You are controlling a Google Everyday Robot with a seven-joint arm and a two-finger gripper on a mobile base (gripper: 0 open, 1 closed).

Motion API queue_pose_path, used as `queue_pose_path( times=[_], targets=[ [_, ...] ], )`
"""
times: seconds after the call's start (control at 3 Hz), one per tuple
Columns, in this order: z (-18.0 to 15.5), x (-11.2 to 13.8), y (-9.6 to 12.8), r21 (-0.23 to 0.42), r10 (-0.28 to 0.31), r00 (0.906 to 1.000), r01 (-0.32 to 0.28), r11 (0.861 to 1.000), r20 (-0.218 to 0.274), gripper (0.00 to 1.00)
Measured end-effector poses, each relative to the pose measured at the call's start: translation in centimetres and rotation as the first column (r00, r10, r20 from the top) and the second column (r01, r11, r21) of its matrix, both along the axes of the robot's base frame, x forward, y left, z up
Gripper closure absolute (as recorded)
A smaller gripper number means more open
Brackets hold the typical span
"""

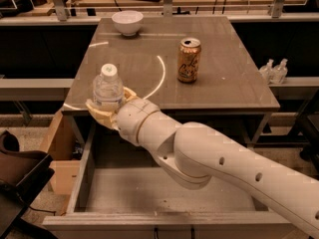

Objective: Place blue plastic bottle into top drawer

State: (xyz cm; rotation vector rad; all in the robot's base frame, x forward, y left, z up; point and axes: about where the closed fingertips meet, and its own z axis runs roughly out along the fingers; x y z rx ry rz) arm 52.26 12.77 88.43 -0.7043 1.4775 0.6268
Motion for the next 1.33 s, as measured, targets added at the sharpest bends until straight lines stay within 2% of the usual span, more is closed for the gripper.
queue_pose_path(
  times=[1.33],
  targets=[
    [0.02,0.00,0.00,0.000,0.000,1.0000,0.000,1.000,0.000,1.00]
  ],
)
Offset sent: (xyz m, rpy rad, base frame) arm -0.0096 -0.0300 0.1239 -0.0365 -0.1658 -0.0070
